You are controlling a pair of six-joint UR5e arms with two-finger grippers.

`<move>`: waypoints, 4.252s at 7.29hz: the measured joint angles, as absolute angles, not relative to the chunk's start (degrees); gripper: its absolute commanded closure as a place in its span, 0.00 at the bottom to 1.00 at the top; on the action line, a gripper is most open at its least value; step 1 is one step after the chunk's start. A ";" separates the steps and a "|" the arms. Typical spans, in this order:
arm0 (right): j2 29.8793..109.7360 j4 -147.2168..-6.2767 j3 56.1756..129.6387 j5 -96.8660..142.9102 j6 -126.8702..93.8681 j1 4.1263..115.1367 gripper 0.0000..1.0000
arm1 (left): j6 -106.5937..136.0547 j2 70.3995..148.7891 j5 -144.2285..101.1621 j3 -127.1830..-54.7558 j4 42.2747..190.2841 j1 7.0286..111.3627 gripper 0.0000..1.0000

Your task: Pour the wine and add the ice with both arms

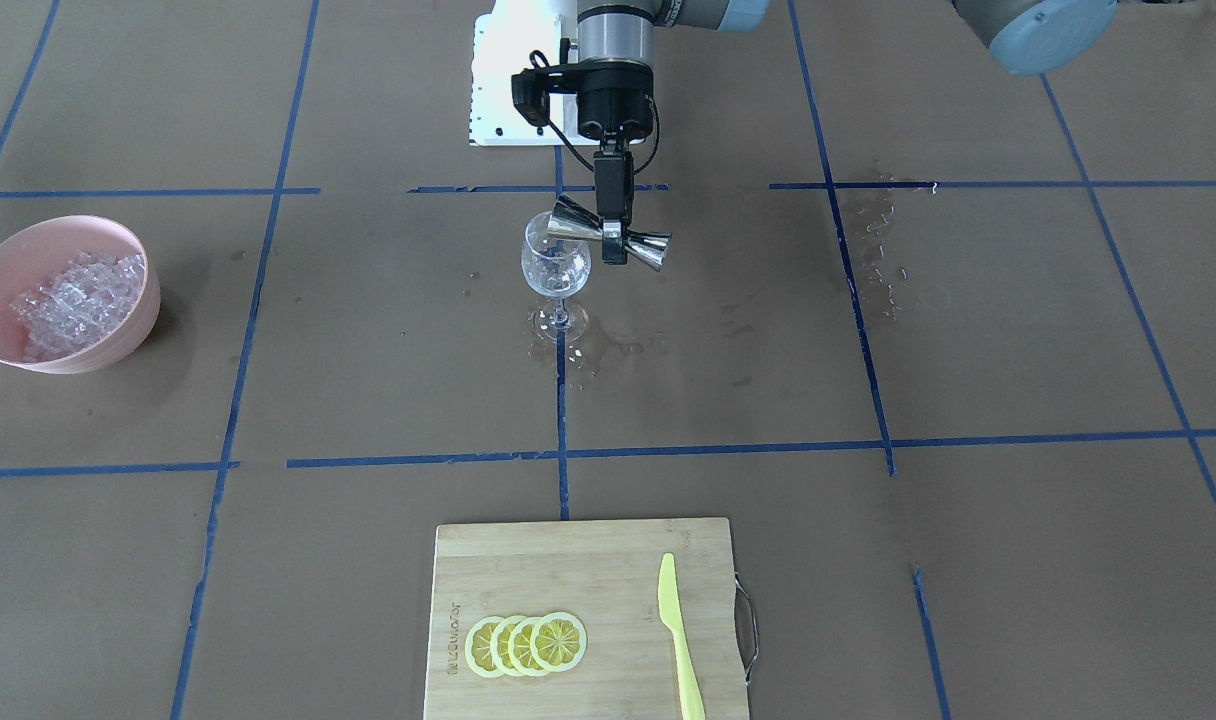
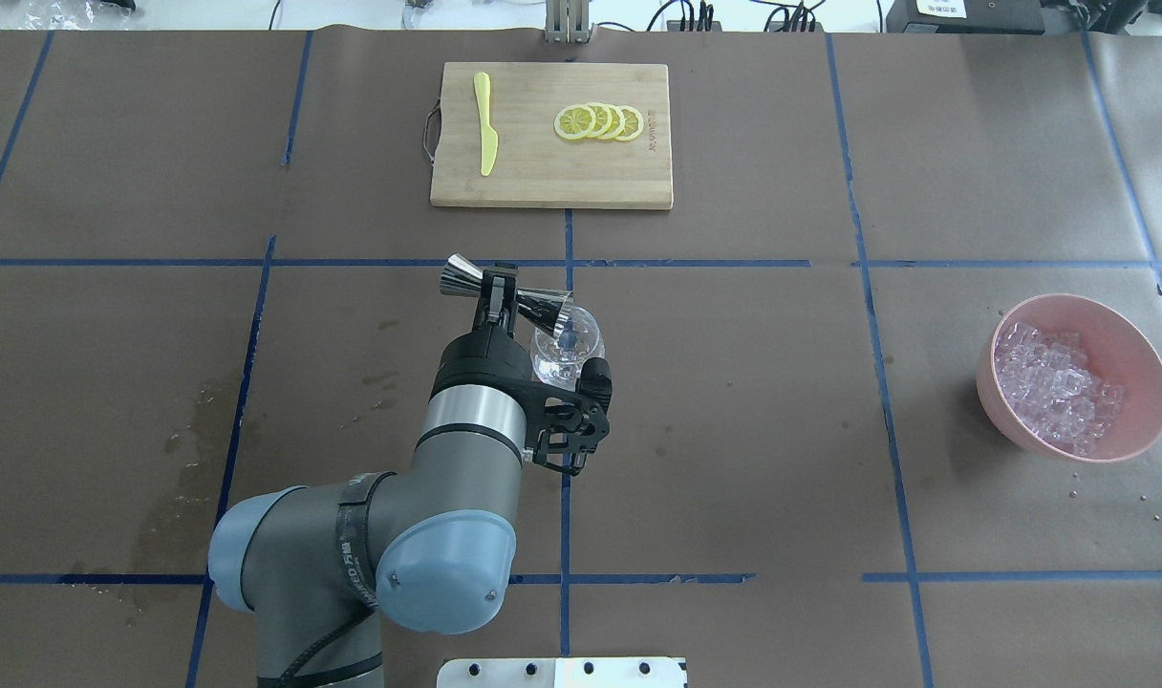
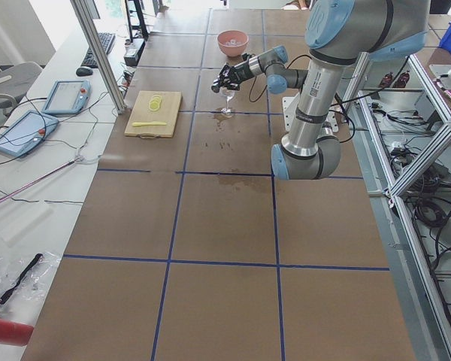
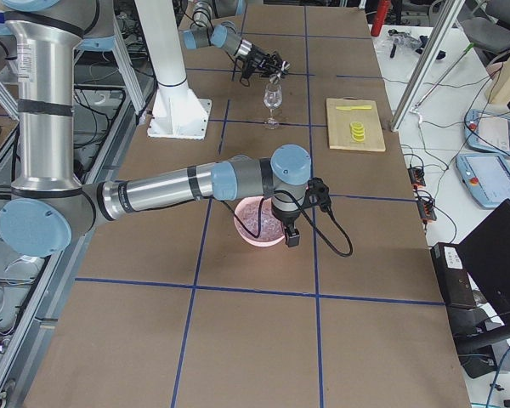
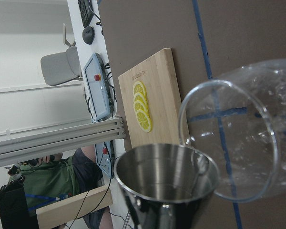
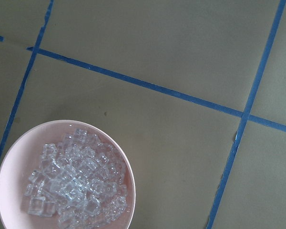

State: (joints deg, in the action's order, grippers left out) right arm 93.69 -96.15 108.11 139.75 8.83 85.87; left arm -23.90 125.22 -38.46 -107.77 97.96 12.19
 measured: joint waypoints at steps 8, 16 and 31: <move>93.52 -96.07 108.19 139.75 8.68 85.87 0.00 | -11.29 91.84 -38.87 -108.03 145.29 13.93 1.00; 93.52 -96.06 108.19 139.75 8.53 85.87 0.00 | 13.14 76.93 -35.87 -97.40 172.82 14.83 1.00; 93.60 -96.07 108.52 139.83 8.33 85.87 0.00 | 59.28 79.12 -30.72 -88.27 176.95 7.01 1.00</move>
State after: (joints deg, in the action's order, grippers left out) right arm 93.60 -96.07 108.52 139.83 8.33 85.87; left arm 59.28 79.12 -30.72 -88.27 176.95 7.01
